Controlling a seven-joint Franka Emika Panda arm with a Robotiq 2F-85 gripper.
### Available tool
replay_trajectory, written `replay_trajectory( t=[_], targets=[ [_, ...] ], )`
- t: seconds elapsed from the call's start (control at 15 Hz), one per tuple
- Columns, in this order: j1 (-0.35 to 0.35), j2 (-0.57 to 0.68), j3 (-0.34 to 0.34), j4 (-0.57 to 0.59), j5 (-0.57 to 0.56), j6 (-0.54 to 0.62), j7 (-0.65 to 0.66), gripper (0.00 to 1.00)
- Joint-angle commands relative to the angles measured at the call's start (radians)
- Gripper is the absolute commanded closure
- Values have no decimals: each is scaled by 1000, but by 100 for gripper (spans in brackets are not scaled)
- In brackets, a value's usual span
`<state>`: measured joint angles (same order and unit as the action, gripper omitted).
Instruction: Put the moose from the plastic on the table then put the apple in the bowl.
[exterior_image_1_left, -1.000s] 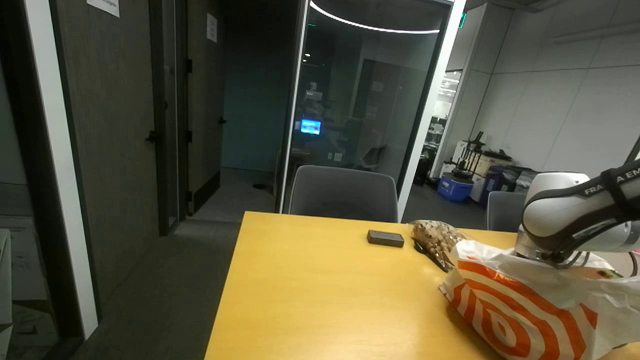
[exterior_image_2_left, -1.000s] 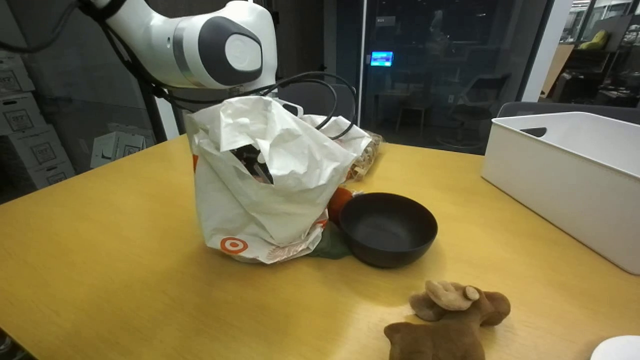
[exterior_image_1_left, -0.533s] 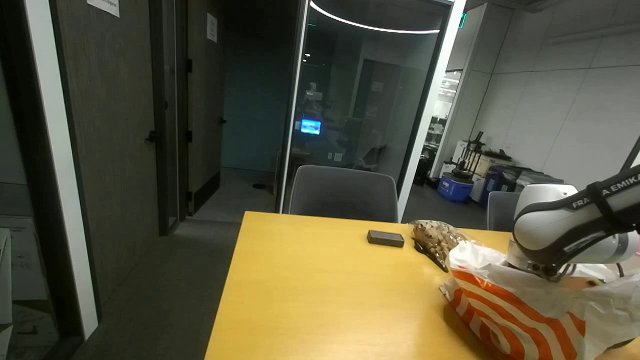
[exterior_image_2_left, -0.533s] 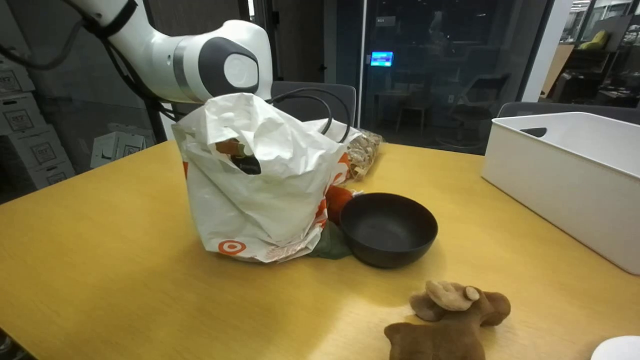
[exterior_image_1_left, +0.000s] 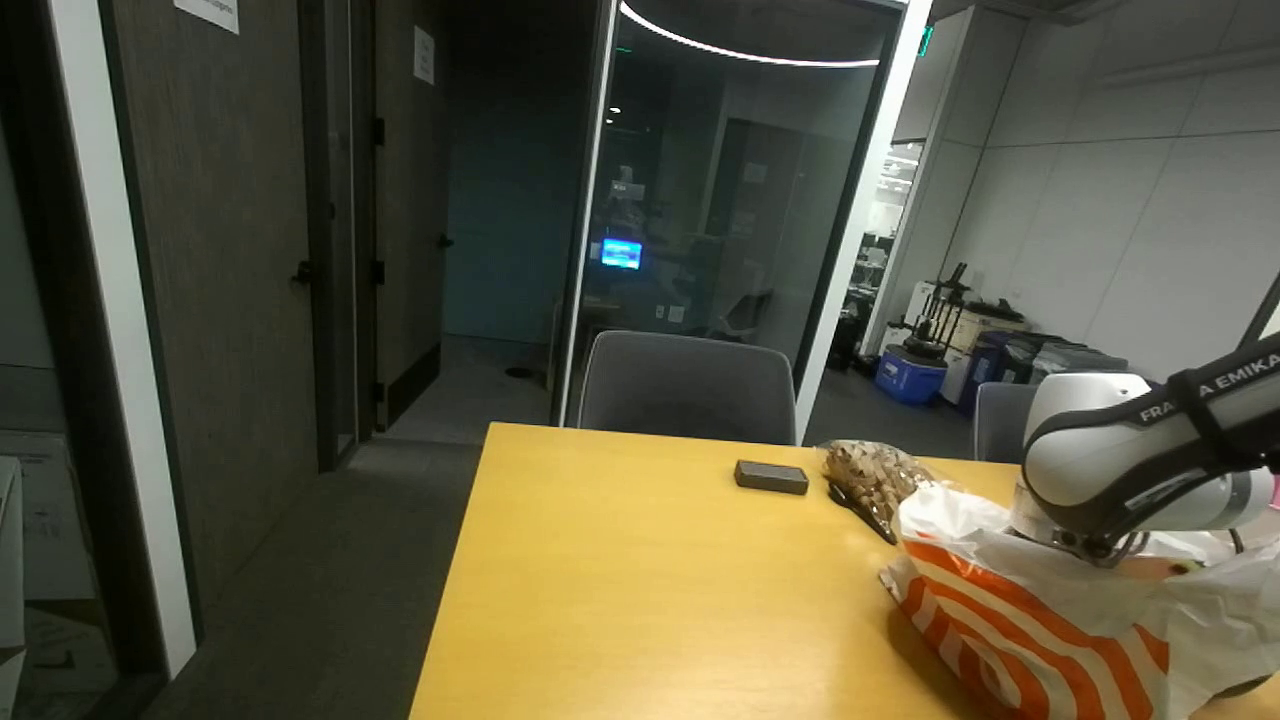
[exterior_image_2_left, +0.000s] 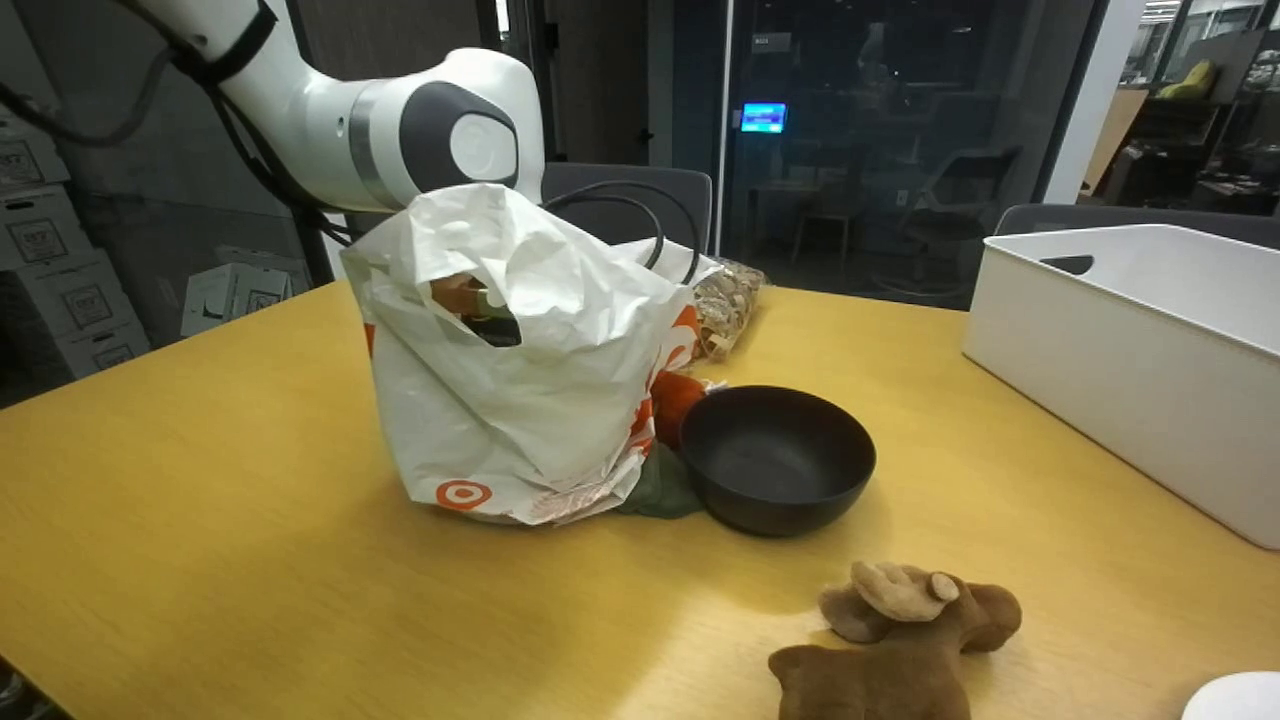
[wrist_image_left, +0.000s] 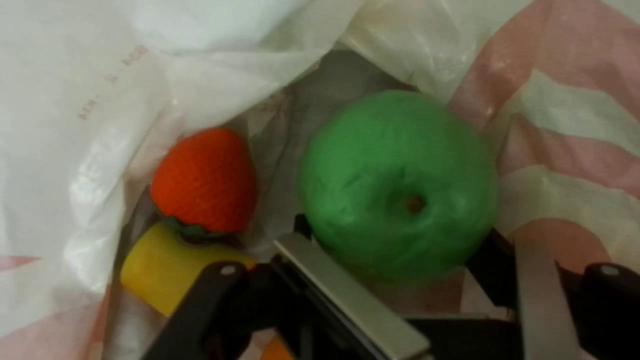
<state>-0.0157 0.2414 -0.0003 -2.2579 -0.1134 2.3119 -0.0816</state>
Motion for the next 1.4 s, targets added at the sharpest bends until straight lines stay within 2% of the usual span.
replay_trajectory(
  t=[0.0, 0.2, 0.53, 0.73, 1.07, 1.33],
  targets=[
    [12, 0, -9, 5, -24, -20, 28, 50],
    [11, -54, -16, -10, -51, -119, 18, 50],
    [1, -232, -42, -68, -198, -269, 39, 50],
    [-16, -328, -46, -70, -212, -330, -27, 50],
    [-38, -472, -82, -90, -170, -318, -216, 50],
    [-66, -592, -154, -132, -89, -254, -266, 50]
  ],
)
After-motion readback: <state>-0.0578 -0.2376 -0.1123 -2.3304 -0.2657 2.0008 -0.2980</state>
